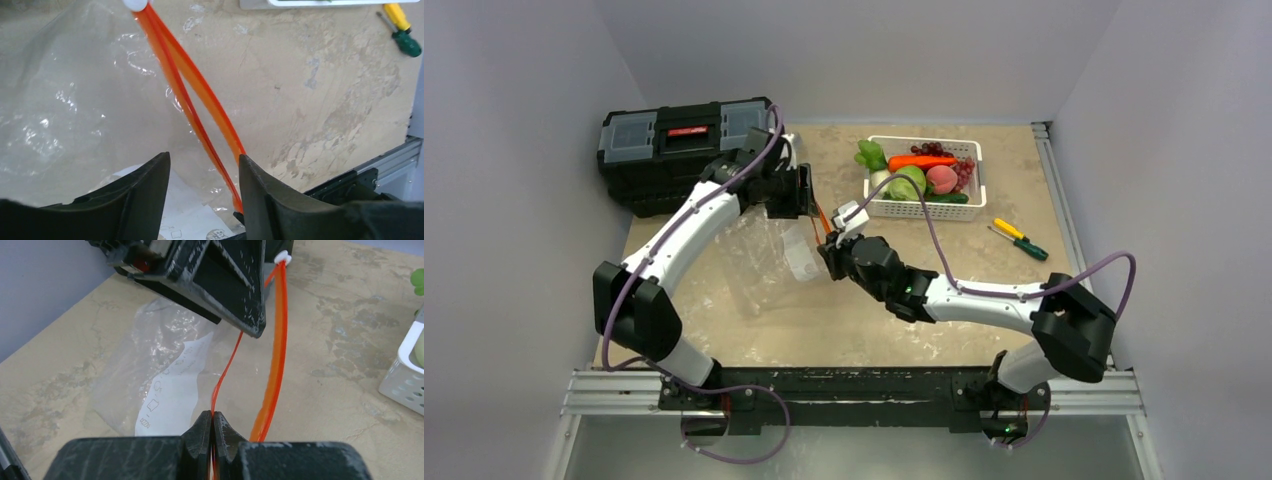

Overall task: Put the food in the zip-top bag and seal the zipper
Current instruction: Open the zipper of the food storage bag.

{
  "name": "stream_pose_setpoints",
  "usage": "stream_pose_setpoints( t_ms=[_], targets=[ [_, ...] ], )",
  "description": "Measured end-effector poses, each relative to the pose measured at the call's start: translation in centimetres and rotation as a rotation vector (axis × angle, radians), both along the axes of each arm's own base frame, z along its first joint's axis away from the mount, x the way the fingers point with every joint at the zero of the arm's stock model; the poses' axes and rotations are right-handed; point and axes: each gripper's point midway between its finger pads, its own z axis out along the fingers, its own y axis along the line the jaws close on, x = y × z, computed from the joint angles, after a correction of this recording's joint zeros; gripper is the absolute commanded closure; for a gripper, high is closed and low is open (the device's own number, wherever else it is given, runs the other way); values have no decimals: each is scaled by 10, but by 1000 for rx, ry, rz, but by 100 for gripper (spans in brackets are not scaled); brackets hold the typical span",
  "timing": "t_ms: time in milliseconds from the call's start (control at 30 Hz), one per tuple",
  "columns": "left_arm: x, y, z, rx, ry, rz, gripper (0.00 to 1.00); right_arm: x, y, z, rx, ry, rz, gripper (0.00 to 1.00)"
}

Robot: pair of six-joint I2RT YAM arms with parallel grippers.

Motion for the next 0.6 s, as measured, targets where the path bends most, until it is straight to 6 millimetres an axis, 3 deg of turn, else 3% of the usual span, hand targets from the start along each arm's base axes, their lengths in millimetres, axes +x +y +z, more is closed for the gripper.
stream_pose_setpoints(
  t_ms=[267,400,600],
  targets=[
    [-5,5,-5,107,-1,-22,55,5,6,13,-15,-35,-51,100],
    [-11,2,-5,141,-2,-42,65,5,8,13,-19,-41,-61,100],
    [-11,4,-3,173,-20,-50,67,2,18,15,-45,-63,-92,100]
  ],
)
